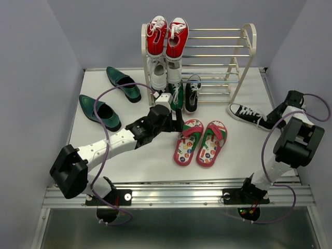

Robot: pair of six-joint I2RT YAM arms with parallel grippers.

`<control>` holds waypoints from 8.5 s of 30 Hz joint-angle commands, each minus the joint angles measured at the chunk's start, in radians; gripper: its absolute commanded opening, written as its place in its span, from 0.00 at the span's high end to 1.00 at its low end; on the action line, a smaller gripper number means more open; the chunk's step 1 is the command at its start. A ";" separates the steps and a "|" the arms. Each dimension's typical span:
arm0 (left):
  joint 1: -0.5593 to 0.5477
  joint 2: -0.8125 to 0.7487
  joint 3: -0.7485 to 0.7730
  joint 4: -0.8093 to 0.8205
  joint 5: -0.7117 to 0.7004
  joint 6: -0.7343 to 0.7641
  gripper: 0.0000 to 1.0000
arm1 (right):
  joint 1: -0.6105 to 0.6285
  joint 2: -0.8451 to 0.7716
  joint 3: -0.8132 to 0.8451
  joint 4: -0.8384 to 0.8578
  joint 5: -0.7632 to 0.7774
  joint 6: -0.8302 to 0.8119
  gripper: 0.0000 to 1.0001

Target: Place and organize the shoes onto the shoe shelf

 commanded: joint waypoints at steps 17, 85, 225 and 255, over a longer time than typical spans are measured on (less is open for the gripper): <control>0.016 -0.103 -0.043 0.004 0.048 -0.082 0.01 | -0.006 -0.479 -0.270 -0.046 -0.276 0.254 0.99; 0.155 -0.168 -0.106 -0.245 -0.047 -0.204 0.01 | 0.820 -0.172 0.011 -0.166 0.710 1.921 0.94; 0.204 -0.228 -0.046 -0.348 -0.084 -0.210 0.01 | 0.616 -0.186 -0.152 0.480 -0.200 -0.387 0.99; 0.204 -0.180 -0.043 -0.304 -0.084 -0.208 0.01 | 0.692 0.007 -0.011 0.669 0.024 -0.275 0.97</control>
